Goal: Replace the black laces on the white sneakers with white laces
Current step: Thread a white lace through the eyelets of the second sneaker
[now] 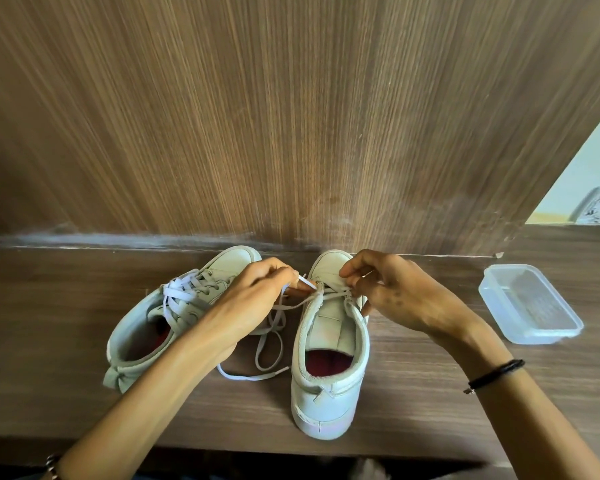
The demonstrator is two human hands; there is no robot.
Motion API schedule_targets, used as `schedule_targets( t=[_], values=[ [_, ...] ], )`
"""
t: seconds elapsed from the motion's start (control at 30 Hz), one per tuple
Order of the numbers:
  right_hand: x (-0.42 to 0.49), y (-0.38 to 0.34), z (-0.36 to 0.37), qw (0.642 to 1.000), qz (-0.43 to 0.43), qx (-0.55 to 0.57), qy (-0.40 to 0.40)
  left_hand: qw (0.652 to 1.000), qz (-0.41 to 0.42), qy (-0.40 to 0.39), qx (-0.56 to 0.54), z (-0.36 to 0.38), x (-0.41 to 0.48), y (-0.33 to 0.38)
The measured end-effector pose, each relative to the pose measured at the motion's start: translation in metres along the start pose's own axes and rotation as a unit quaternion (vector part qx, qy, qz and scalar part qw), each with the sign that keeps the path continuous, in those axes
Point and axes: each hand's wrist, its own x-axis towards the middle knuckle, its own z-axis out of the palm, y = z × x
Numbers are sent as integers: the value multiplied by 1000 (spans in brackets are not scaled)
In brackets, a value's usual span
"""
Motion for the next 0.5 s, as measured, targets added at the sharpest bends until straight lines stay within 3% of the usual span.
schedule_targets(
  t=[0.4,0.5],
  values=[
    [3,6,-2,998,5,-15,62,1000,5,-8,5,1,-9,16],
    [2,-2,-1,995,-35,12,88,990,63,1,127,-1,-6,14]
  ],
)
